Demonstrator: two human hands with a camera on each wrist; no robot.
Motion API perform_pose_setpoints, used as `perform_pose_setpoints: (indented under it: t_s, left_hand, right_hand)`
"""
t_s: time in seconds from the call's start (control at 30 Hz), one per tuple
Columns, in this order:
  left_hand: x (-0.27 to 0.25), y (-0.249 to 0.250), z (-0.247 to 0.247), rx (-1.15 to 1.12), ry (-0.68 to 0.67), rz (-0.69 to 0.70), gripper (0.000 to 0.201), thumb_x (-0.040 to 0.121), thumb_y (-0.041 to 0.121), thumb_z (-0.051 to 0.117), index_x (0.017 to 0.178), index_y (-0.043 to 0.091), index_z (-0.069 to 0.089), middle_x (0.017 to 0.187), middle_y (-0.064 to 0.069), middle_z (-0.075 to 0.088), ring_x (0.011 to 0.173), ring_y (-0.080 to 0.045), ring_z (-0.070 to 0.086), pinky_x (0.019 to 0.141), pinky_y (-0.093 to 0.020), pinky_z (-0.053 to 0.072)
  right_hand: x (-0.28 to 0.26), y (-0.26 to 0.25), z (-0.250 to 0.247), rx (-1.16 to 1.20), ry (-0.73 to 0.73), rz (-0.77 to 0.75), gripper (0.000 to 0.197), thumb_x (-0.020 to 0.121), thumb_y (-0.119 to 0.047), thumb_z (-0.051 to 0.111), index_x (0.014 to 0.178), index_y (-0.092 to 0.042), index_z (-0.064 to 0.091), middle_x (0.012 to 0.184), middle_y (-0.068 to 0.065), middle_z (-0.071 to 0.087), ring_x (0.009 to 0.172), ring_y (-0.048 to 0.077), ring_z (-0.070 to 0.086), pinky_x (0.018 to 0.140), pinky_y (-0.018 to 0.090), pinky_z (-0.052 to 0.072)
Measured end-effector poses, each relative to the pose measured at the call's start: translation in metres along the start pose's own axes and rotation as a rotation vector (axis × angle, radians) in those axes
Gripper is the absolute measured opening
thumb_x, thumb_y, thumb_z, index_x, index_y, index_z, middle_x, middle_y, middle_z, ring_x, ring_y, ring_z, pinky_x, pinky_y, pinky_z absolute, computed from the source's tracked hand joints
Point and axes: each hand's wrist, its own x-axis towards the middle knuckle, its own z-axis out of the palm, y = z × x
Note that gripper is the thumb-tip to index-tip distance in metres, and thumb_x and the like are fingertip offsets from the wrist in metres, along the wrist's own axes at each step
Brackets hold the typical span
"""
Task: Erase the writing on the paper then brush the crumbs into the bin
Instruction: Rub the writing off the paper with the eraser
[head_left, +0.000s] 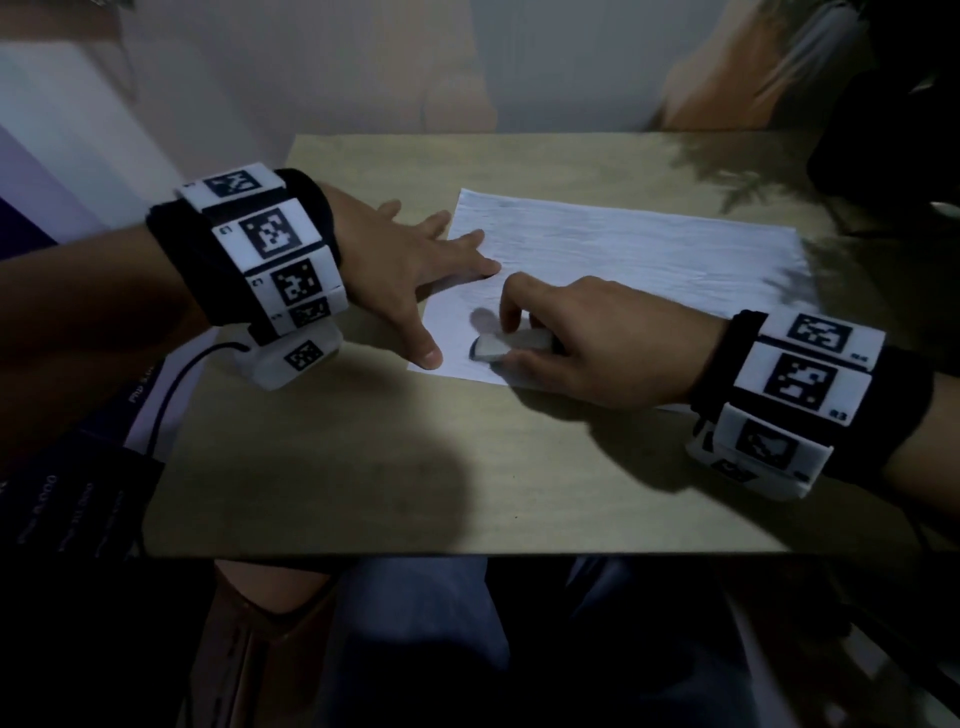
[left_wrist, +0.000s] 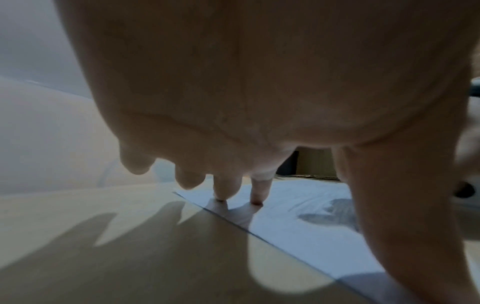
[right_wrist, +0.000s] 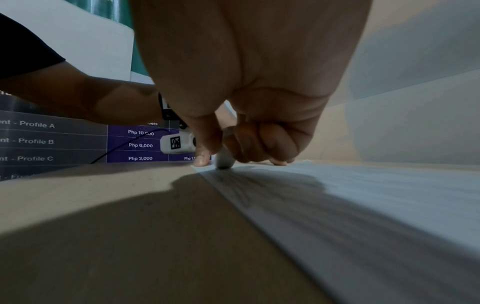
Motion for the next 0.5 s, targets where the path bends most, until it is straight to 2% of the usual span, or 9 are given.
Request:
perform_pose_setpoints:
  t_s: [0.07,0.13,0.2,0.27,0.33,0.4,0.5]
  left_hand:
    - [0.000,0.000,0.001,-0.047,-0.010,0.011,0.119,0.076,0.071,0.071,0.157,0.048,-0.014,0.165,0.015,-0.029,0.153,-0.014,-0.024,0.124,-0.053,-0.013]
    - [-0.001,-0.004,0.003,-0.119,-0.017,0.028,0.117,0.078,0.067,0.072,0.157,0.050,-0.013,0.163,0.019,-0.031,0.153,-0.011,-0.024,0.124,-0.049,-0.012]
    - [0.000,-0.009,0.006,-0.171,-0.032,0.047,0.119,0.073,0.072,0.073,0.154,0.056,-0.013,0.161,0.024,-0.033,0.151,-0.008,-0.027,0.125,-0.050,-0.010]
    - [0.001,-0.012,0.008,-0.213,-0.038,0.067,0.123,0.065,0.079,0.074,0.152,0.062,-0.011,0.160,0.027,-0.032,0.150,-0.007,-0.028,0.126,-0.051,-0.006]
    - [0.002,-0.013,0.009,-0.236,-0.034,0.067,0.122,0.066,0.073,0.075,0.154,0.059,-0.010,0.160,0.028,-0.031,0.149,-0.004,-0.029,0.126,-0.046,-0.006]
    - [0.002,-0.013,0.010,-0.255,-0.024,0.071,0.120,0.071,0.067,0.078,0.155,0.058,-0.008,0.161,0.028,-0.030,0.148,-0.001,-0.029,0.126,-0.043,-0.007]
    - [0.003,-0.013,0.013,-0.261,-0.012,0.081,0.128,0.061,0.081,0.078,0.153,0.060,-0.008,0.161,0.027,-0.029,0.149,-0.004,-0.029,0.125,-0.048,-0.007]
  right_hand:
    - [0.002,-0.001,0.000,0.024,-0.036,-0.018,0.030,0.095,-0.052,0.056,0.109,-0.027,0.048,0.088,-0.004,0.065,0.077,0.019,0.058,0.074,0.036,0.048]
    - [0.006,0.002,-0.002,-0.039,0.049,0.043,0.030,0.094,-0.052,0.056,0.107,-0.026,0.047,0.086,-0.002,0.062,0.078,0.025,0.057,0.071,0.037,0.047]
    - [0.007,0.004,-0.002,-0.079,0.131,0.078,0.030,0.094,-0.052,0.056,0.102,-0.025,0.044,0.078,-0.002,0.057,0.074,0.028,0.056,0.067,0.038,0.046]
    - [0.007,0.000,-0.001,-0.031,0.042,0.017,0.030,0.095,-0.051,0.058,0.100,-0.026,0.043,0.075,-0.008,0.055,0.070,0.019,0.056,0.067,0.036,0.045]
    - [0.007,-0.004,-0.001,0.010,-0.025,-0.013,0.030,0.094,-0.052,0.059,0.101,-0.026,0.046,0.076,-0.011,0.057,0.070,0.010,0.055,0.068,0.034,0.045]
    - [0.008,-0.002,-0.004,0.021,0.028,0.026,0.028,0.093,-0.053,0.058,0.098,-0.029,0.045,0.078,-0.009,0.059,0.074,0.016,0.057,0.069,0.035,0.045]
    - [0.008,-0.002,-0.004,-0.002,0.040,0.031,0.029,0.094,-0.054,0.056,0.097,-0.031,0.039,0.075,-0.013,0.055,0.071,0.015,0.055,0.065,0.034,0.041]
